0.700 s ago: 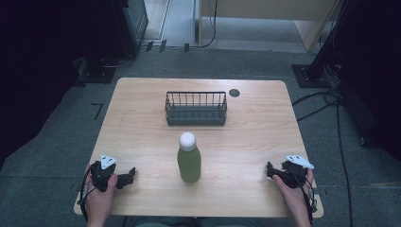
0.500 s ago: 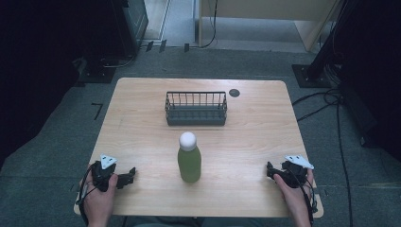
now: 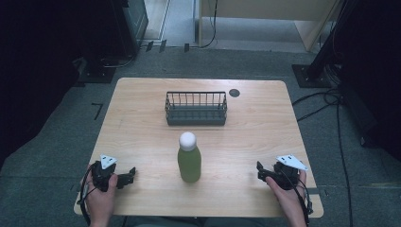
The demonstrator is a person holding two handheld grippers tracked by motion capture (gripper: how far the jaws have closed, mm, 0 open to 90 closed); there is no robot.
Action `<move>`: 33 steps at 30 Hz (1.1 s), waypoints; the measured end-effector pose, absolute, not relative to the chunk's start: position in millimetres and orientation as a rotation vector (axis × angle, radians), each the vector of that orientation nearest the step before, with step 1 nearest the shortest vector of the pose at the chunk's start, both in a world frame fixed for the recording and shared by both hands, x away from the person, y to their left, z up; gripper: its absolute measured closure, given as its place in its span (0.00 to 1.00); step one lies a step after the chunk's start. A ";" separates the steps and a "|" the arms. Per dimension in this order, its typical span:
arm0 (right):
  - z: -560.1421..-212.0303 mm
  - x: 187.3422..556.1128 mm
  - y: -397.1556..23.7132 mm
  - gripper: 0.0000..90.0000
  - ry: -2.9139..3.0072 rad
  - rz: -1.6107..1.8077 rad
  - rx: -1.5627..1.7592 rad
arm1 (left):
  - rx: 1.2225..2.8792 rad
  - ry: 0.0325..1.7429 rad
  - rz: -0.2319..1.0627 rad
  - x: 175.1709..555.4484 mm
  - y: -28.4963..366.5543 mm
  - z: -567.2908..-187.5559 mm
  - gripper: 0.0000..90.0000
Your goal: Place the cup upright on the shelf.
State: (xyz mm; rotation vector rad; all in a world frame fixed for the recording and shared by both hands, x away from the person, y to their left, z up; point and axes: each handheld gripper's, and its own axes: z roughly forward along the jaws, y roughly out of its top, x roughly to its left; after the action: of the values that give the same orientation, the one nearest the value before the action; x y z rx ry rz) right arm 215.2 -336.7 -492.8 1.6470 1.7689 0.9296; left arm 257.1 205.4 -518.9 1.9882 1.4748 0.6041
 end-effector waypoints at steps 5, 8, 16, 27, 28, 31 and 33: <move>-482.6 213.3 -319.5 0.14 1.804 0.974 1.594 | 1.988 1.475 0.604 257.1 205.4 -518.9 0.00; -480.0 212.4 -314.9 0.14 1.813 0.984 1.586 | 1.988 1.475 0.604 257.1 205.4 -518.9 0.00; -473.3 211.3 -301.7 0.14 1.845 1.002 1.541 | 1.988 1.475 0.604 257.1 205.4 -518.9 0.00; -462.9 206.8 -271.3 0.14 1.906 1.038 1.467 | 1.988 1.475 0.604 257.1 205.4 -518.9 0.00; -462.9 206.8 -271.3 0.14 1.906 1.038 1.467 | 1.988 1.475 0.604 257.1 205.4 -518.9 0.00; -460.0 206.1 -260.2 0.14 1.933 1.061 1.441 | 1.988 1.475 0.604 257.1 205.4 -518.9 0.00; -458.9 206.1 -254.9 0.14 1.942 1.069 1.428 | 1.988 1.475 0.604 257.1 205.4 -518.9 0.00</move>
State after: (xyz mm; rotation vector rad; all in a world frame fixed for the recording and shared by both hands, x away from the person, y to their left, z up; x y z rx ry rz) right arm 206.1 -254.9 -458.9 1.4276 1.9424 1.0692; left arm 257.1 205.4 -518.9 1.9879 1.4749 0.6042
